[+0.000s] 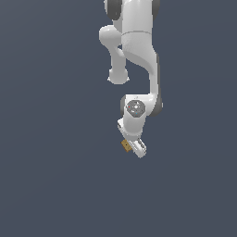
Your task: Pick up the object and move it to a goal position.
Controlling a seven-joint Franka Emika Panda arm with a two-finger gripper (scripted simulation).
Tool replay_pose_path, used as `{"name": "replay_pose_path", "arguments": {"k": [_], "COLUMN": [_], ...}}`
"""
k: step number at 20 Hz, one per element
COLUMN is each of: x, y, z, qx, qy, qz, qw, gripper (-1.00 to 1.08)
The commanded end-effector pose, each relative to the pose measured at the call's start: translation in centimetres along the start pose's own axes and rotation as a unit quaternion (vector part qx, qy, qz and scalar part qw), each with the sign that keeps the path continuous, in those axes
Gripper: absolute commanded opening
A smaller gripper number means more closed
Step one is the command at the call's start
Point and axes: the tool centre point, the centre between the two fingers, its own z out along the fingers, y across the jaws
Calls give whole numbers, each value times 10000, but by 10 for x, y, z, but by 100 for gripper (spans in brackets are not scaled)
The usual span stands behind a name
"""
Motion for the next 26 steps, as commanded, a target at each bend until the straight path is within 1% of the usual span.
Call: {"name": "replay_pose_path", "arguments": {"k": [1, 9, 14, 20, 26], "x": [0, -1, -7, -23, -48], "y": [0, 0, 3, 8, 16], "z": [1, -2, -14, -43, -90], "qx": [-4, 1, 1, 2, 2], "qy": [0, 1, 1, -2, -5], "qz": [1, 0, 0, 1, 3], "qw": [10000, 10000, 10000, 10000, 10000], "gripper": [-100, -100, -100, -100, -100]}}
